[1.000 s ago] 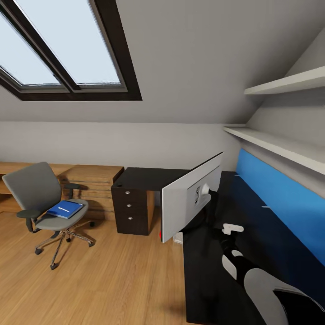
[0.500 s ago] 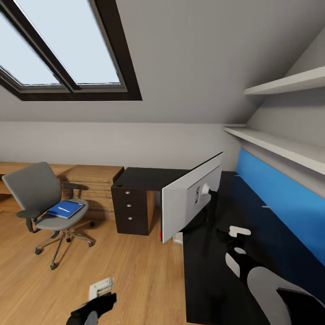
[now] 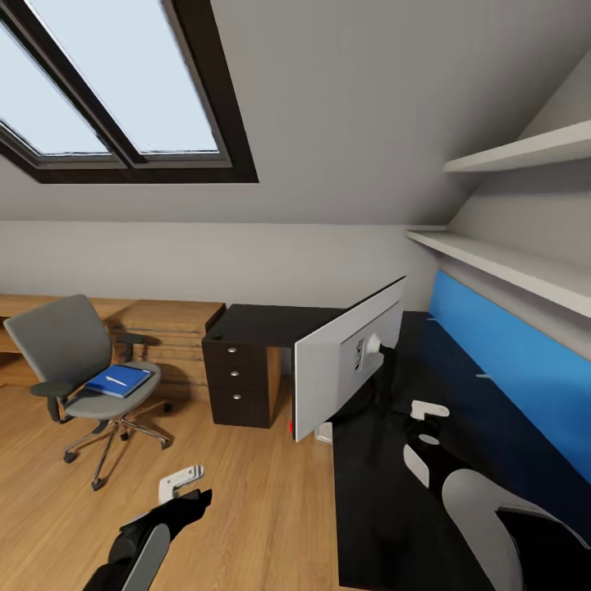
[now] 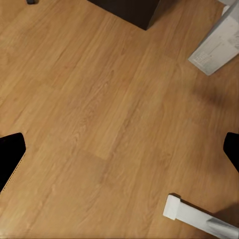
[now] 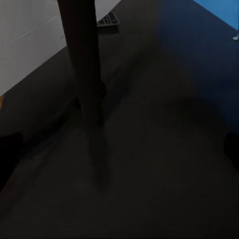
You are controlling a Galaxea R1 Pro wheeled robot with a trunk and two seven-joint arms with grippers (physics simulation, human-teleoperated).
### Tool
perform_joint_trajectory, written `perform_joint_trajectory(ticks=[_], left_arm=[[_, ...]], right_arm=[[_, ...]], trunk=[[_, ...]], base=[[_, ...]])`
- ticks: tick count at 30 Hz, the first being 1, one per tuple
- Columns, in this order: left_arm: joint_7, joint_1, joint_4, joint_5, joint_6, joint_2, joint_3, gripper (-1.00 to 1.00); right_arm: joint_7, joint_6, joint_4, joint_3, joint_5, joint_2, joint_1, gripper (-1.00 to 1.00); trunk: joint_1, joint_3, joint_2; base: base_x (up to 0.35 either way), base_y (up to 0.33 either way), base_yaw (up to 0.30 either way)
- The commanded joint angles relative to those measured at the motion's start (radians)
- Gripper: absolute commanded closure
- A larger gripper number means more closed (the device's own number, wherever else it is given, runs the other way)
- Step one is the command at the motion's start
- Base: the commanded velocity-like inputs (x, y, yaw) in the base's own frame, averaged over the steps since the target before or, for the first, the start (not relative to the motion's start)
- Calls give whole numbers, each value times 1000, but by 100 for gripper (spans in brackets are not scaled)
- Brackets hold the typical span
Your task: In the bedroom, organize the workspace by keeping the computer under the desk, ensuring the monitor is on the desk, placing the keyboard on the desk next to the monitor, placing the mouse on the desk next to the keyboard, moving the folder from the swivel chair onto the desk next to the mouse, stacking the notebook on top of the folder with the pen on top of the notebook, and positioning the swivel chair next to the desk.
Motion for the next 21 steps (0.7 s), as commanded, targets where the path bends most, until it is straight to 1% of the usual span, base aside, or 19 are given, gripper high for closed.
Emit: perform_joint_trajectory(ticks=[1, 3, 6, 7, 9, 11, 21], left_arm=[[10, -1, 0, 10, 1, 2, -2, -100], [9, -1, 2, 9, 1, 2, 0, -100], [9, -1, 6, 8, 0, 3, 1, -100], [10, -1, 6, 7, -2, 3, 2, -100], [10, -1, 6, 6, -2, 4, 3, -100], [10, -1, 6, 5, -2, 5, 3, -100], [10, -1, 5, 5, -1, 5, 2, -100]], right_arm=[[2, -17, 3, -5, 1, 1, -1, -100], [4, -34, 5, -3, 7, 3, -2, -100], [10, -58, 8, -2, 36, 4, -1, -100], [18, -64, 8, -2, 58, 4, 0, -100], [29, -66, 9, -2, 68, 3, 0, -100], [46, -67, 11, -1, 74, 6, 1, -100], [57, -69, 13, -2, 75, 9, 1, -100]], trunk=[[0, -2, -2], [0, -2, -2], [0, -2, -2], [0, -2, -2], [0, -2, -2], [0, -2, -2], [0, -2, -2]], base=[[0, 0, 0], [0, 0, 0], [0, 0, 0], [0, 0, 0], [0, 0, 0], [0, 0, 0], [0, 0, 0]])
